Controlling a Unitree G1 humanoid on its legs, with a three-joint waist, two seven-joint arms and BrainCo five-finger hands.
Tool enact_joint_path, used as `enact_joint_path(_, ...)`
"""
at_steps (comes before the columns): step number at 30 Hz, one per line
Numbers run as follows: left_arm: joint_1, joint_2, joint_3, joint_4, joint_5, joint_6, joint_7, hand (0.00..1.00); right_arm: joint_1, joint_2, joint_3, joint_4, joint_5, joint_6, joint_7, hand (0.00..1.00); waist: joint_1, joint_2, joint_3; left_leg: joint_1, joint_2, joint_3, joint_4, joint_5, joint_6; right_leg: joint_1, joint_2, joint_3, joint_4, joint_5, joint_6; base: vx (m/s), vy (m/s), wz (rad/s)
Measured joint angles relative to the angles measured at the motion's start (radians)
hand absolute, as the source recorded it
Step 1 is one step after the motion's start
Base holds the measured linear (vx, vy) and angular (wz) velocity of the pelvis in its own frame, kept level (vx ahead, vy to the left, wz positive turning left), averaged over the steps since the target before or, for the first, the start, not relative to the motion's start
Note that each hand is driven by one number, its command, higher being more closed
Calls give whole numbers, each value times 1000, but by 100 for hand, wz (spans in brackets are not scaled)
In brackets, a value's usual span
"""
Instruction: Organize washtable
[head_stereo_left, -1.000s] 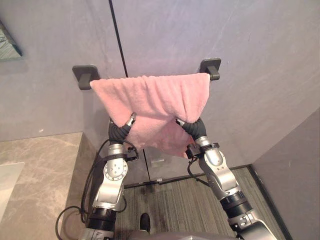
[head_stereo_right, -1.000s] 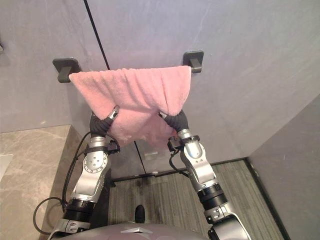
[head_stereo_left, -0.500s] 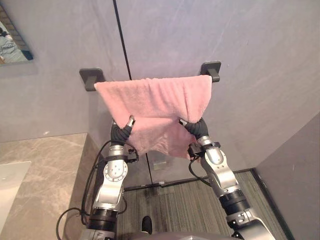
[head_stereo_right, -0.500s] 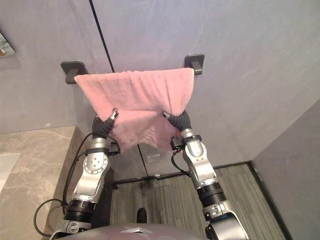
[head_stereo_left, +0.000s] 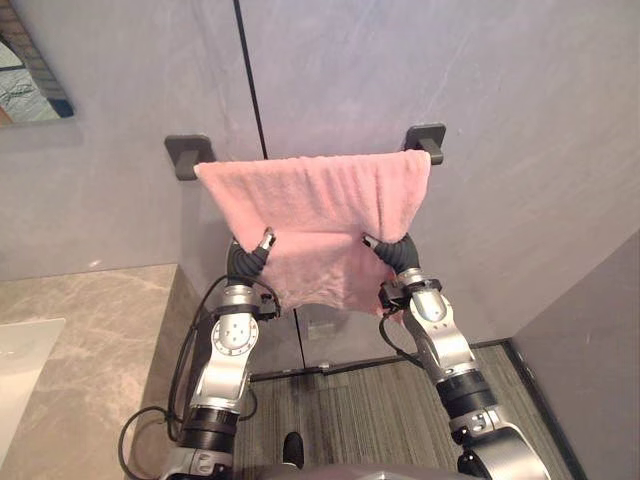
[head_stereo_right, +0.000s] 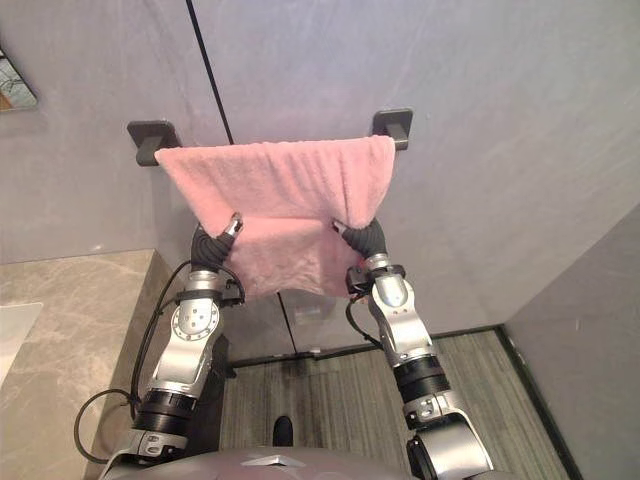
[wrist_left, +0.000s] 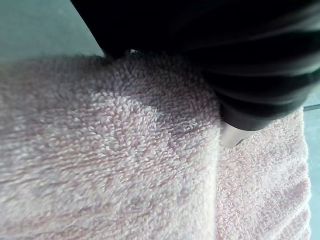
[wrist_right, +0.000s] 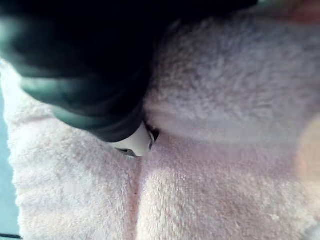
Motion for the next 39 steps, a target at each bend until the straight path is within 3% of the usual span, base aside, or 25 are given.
enact_joint_path(6, 2, -15, 98, 0, -3, 14, 7, 0, 1, 0, -128, 11, 0, 9, -55, 0, 0, -1, 5, 0, -2, 0, 0, -1, 1, 0, -2, 0, 0, -1, 0, 0, 0, 0)
enact_joint_path(11, 28, 10, 229, 1, -52, 31, 86, 0, 20, -54, -264, 12, 6, 9, -140, 0, 1, -12, 17, 2, -2, 2, 0, -1, 1, 1, -2, 0, 0, -1, 0, 0, 0, 0)
enact_joint_path(16, 54, 29, 213, 2, -53, 32, 88, 0, 79, -83, -277, 11, 11, 12, -146, 0, -2, -13, 20, 3, -1, 11, 0, -1, 1, 0, -3, 4, -1, -1, 0, 3, -1, -4)
enact_joint_path(26, 155, 29, 191, 1, -48, 31, 54, 0, 242, -85, -204, -76, 1, 10, -38, 0, -3, -13, 20, 6, 1, 20, 0, -8, -2, 1, -3, 13, -11, 0, 0, 3, -3, -2)
enact_joint_path(33, 340, -55, 259, -64, -40, 29, 25, 0, 471, -14, -263, -168, 2, 6, -10, 0, -27, -9, 19, 5, 0, 16, 0, -5, 1, 5, -4, 10, -20, -3, -3, 2, -3, 0)
enact_joint_path(36, 416, -93, 250, -135, -43, 9, -9, 0, 572, 0, -243, -229, 4, -3, 24, 0, -32, -1, 15, -1, 0, 9, 0, -9, -4, 4, -3, 2, -22, -4, -5, 2, -10, 8)
enact_joint_path(39, 512, -101, 199, -233, -120, -38, -76, 0, 678, 1, -178, -302, 16, -29, 88, 0, -33, 6, 15, -5, -1, 0, 0, -14, -10, 4, -2, -8, -22, -11, -6, -4, -7, 10)
